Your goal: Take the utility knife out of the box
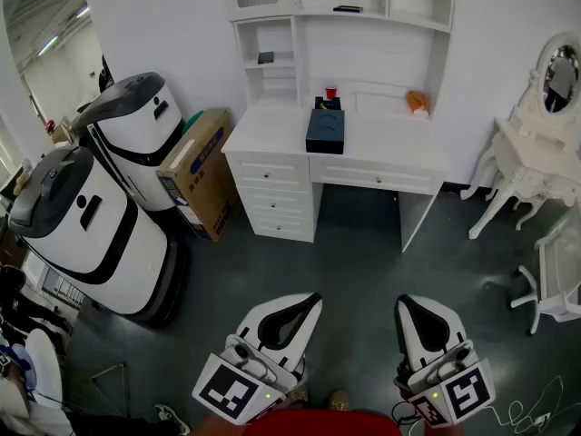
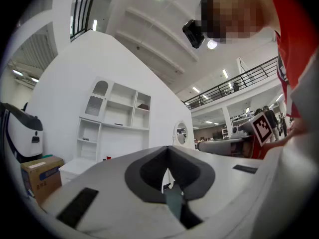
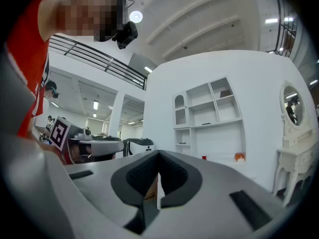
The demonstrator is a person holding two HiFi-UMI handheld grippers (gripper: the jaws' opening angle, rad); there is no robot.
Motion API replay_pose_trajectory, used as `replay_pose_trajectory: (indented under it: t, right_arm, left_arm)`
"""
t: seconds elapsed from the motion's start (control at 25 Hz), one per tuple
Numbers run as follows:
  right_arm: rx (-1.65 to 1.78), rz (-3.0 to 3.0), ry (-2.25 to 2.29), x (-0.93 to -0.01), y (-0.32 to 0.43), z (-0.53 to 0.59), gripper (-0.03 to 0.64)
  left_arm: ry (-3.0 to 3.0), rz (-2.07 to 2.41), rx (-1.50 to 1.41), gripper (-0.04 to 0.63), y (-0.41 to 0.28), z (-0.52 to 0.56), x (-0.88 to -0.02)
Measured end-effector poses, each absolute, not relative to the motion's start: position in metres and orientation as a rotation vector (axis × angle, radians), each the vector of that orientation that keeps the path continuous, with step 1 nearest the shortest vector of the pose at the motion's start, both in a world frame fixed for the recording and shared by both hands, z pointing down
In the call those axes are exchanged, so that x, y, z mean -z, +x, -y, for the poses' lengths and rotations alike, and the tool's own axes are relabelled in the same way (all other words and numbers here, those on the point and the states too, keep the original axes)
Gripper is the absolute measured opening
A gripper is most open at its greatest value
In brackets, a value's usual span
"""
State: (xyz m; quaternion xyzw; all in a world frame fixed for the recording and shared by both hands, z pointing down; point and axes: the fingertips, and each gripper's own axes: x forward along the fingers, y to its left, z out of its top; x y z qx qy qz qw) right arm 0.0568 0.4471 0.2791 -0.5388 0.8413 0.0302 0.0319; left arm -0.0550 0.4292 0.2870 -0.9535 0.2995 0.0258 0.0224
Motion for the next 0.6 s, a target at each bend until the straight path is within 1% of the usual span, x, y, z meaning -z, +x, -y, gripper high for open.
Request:
replay_pose_trajectory:
  t: [0.6]
  right_arm:
    - [-0.077,-2.593,-1.627,-0.2772,0.0469,-0.4482,-0.008]
  left_arm:
    - [-2.952,-0.93,-0.069,0.008,-0.0625,-0.4311,-0.286]
